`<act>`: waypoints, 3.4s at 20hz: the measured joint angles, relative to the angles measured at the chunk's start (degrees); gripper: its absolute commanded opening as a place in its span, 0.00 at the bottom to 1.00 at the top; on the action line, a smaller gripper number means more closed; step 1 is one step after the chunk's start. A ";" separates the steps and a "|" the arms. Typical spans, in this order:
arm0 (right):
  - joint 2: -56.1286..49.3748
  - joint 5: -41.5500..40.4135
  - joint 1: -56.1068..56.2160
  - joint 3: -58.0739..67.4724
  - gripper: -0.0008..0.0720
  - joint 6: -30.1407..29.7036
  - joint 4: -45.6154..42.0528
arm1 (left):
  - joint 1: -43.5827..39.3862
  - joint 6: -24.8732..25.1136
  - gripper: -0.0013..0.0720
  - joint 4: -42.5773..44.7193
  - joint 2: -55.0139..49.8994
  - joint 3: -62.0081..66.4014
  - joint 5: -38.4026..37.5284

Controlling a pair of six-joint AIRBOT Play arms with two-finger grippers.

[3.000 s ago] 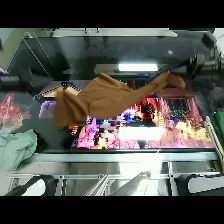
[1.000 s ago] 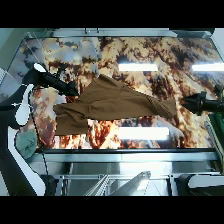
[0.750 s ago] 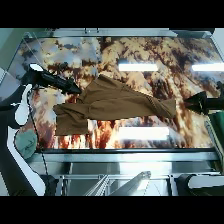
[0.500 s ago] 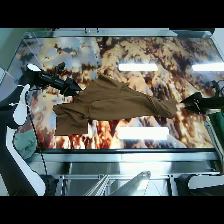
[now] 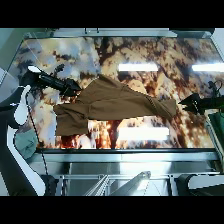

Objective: Fold the shirts.

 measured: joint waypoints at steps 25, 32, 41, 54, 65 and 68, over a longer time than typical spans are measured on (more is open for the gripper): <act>0.57 11.63 8.52 26.45 0.04 2.67 13.53 | 1.42 9.99 0.04 -26.97 17.14 6.49 2.29; 26.18 9.64 8.39 51.12 0.04 2.91 14.58 | 14.01 11.74 0.04 -27.63 59.45 4.92 17.33; 45.72 -0.24 8.35 39.56 0.03 1.36 0.09 | 26.86 10.84 0.04 -11.08 89.35 -26.60 26.38; 27.41 6.60 20.13 28.20 0.03 5.35 6.12 | 9.55 13.38 0.04 -8.85 68.91 -28.41 21.38; 56.26 1.07 20.37 27.96 0.03 3.43 -6.43 | 25.83 13.14 0.04 -9.29 95.41 -27.28 23.47; 62.79 -6.29 20.37 27.52 0.03 5.22 -13.51 | 26.12 10.64 0.04 -9.92 93.15 -17.22 21.53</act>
